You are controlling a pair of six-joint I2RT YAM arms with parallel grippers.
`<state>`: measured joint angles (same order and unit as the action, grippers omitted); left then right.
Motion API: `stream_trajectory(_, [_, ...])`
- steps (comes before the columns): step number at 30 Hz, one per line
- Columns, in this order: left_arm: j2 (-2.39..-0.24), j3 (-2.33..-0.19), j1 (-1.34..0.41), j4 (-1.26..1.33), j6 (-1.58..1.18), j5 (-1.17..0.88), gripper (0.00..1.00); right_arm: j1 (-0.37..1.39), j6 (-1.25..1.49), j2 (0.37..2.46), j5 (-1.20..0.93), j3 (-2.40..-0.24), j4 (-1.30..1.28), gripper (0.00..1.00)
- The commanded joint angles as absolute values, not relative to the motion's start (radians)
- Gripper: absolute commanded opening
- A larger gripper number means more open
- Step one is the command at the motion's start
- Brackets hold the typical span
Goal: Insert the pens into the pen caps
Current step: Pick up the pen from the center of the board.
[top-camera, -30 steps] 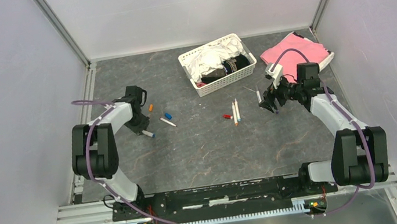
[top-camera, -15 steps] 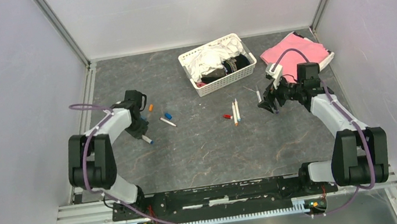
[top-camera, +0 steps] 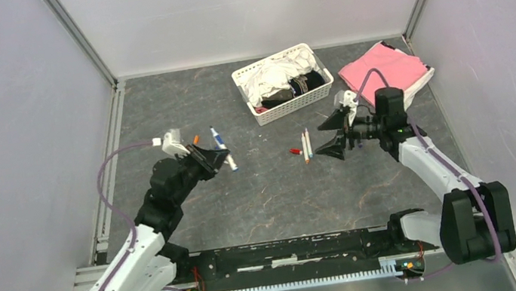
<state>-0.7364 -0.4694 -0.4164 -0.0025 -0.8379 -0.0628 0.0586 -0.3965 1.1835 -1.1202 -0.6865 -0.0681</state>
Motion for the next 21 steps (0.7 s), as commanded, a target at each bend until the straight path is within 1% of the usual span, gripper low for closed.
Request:
stream_trajectory(1, [-0.738, -0.385, -0.534, 0.542, -0.774, -0.22, 0.02, 0.2, -0.158, 1.171, -1.22, -0.667, 0.122, 0.84])
stream_trajectory(3, [-0.763, -0.389, -0.601, 0.628, -0.733, -0.192, 0.02, 0.268, -0.052, 1.178, -1.228, -0.655, 0.208, 0.85])
stream_trajectory(5, [-0.807, -0.398, -0.669, 0.718, -0.695, -0.159, 0.02, 0.317, 0.112, 1.18, -1.241, -0.621, 0.356, 0.85])
stream_trajectory(7, [-0.865, -0.413, -0.741, 0.78, -0.65, -0.116, 0.02, 0.348, 0.28, 1.176, -1.229, -0.581, 0.5, 0.87])
stream_trajectory(9, [-0.939, -0.437, -0.813, 0.818, -0.594, -0.06, 0.02, 0.36, 0.392, 1.17, -1.219, -0.56, 0.6, 0.9])
stream_trajectory(14, [-1.094, -0.519, -0.943, 0.864, -0.521, 0.049, 0.02, 0.364, 0.494, 1.163, -1.178, -0.562, 0.631, 0.94])
stream_trajectory(21, [-1.21, -0.596, -1.026, 0.902, -0.499, 0.106, 0.02, 0.374, 0.566, 1.172, -1.154, -0.537, 0.693, 0.91])
